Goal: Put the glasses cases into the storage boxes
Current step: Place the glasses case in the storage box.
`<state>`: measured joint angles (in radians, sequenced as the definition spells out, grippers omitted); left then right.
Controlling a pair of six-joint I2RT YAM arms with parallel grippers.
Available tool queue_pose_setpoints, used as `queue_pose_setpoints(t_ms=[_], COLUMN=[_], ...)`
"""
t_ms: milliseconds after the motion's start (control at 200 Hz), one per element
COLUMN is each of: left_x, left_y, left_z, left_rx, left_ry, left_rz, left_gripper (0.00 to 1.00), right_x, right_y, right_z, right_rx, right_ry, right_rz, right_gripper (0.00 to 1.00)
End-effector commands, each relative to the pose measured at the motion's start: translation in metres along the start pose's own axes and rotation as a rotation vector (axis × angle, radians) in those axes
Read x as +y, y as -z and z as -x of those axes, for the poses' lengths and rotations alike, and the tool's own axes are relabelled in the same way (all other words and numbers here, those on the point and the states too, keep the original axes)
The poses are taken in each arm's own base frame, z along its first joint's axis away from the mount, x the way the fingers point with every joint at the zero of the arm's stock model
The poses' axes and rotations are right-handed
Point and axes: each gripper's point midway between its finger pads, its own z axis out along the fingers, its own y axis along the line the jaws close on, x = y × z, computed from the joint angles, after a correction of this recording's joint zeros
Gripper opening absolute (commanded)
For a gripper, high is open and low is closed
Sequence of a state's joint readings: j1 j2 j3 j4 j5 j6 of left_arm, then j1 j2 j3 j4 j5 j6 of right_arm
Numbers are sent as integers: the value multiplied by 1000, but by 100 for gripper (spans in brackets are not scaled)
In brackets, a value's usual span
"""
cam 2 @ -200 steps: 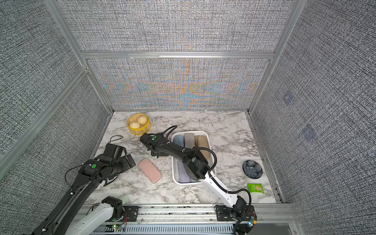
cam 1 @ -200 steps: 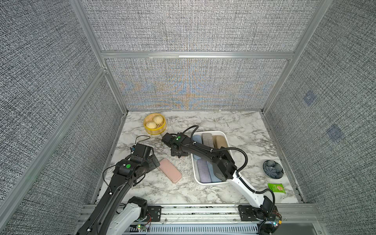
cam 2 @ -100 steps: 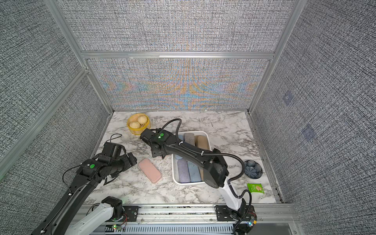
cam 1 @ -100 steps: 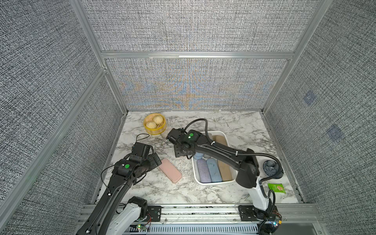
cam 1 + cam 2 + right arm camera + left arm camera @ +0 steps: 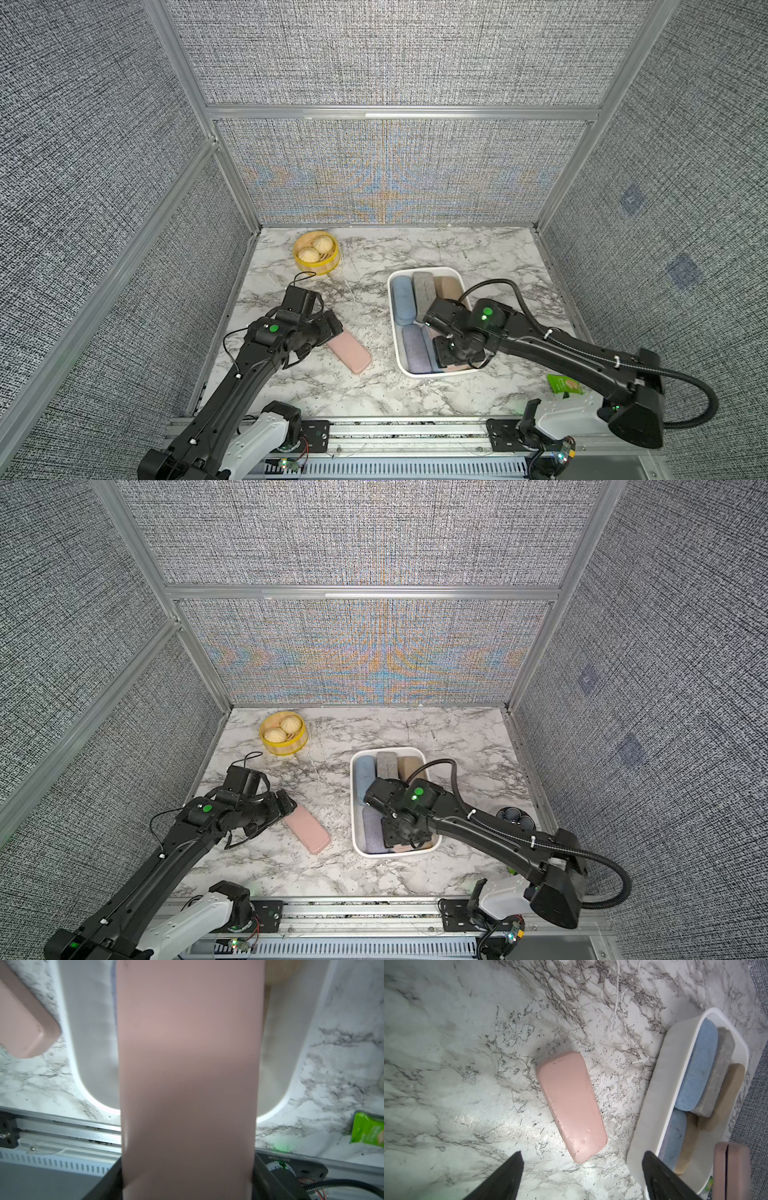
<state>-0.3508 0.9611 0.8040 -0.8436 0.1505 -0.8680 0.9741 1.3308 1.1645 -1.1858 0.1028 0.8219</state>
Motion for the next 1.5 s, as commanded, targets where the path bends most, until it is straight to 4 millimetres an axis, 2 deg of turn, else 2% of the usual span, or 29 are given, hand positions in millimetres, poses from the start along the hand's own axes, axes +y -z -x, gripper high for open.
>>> queue_pose_setpoints(t_ms=[0, 140, 230, 425, 755, 1040, 1085, 1145, 1241, 1286, 1391, 1496], left_x=[-4, 1, 4, 8, 14, 23, 24, 25, 30, 32, 38, 36], left_y=[-5, -9, -9, -10, -17, -22, -24, -26, -31, -33, -39, -45], left_z=[0, -4, -4, -5, -5, -8, -9, -10, -13, -14, -18, -22], left_rx=[7, 14, 8, 8, 10, 11, 12, 14, 29, 35, 49, 73], left_ry=[26, 42, 43, 42, 47, 52, 55, 56, 54, 55, 66, 65], left_rz=[-26, -16, -6, 8, 32, 66, 69, 68, 83, 93, 110, 93], left_gripper=[90, 90, 91, 91, 91, 91, 91, 91, 92, 93, 95, 98], right_x=[-7, -20, -22, -26, -28, -38, -44, -46, -46, -45, -44, -48], right_y=[-8, -21, -27, -37, -47, -65, -75, -78, -80, -79, -68, -53], right_z=[-9, -13, -11, 3, 35, 31, 21, 19, 15, 15, 19, 20], right_rx=[39, 78, 96, 109, 16, 21, 43, 41, 45, 44, 20, -5], right_ry=[-58, -111, -133, -140, -105, -110, -107, -111, -117, -119, -123, -129], right_rz=[46, 50, 77, 59, -4, -66, -88, -97, -96, -88, -85, -108], right_gripper=[40, 40, 40, 40, 40, 40, 40, 46, 66, 73, 79, 82])
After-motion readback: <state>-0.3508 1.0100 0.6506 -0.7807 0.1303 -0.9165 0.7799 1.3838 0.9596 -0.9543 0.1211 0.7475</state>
